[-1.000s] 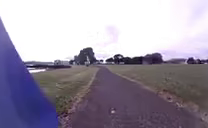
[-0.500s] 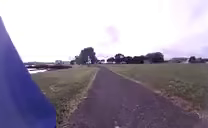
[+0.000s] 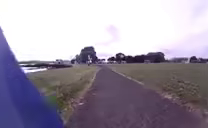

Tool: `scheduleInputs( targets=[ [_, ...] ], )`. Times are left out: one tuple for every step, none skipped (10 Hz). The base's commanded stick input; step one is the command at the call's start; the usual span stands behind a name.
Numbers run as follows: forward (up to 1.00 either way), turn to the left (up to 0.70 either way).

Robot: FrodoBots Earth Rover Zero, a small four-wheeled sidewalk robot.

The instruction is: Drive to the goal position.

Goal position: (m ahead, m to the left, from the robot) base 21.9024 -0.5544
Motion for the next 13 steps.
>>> scheduleInputs(
  targets=[
    [0.70, 0.00],
    [0.70, 0.00],
    [0.70, 0.00],
    [0.70, 0.00],
    [0.70, 0.00],
    [0.70, 0.00],
    [0.70, 0.00],
    [0.70, 0.00],
    [0.70, 0.00],
    [0.70, 0.00],
    [0.70, 0.00],
    [0.70, 0.00],
    [0.70, 0.00]
  ],
)
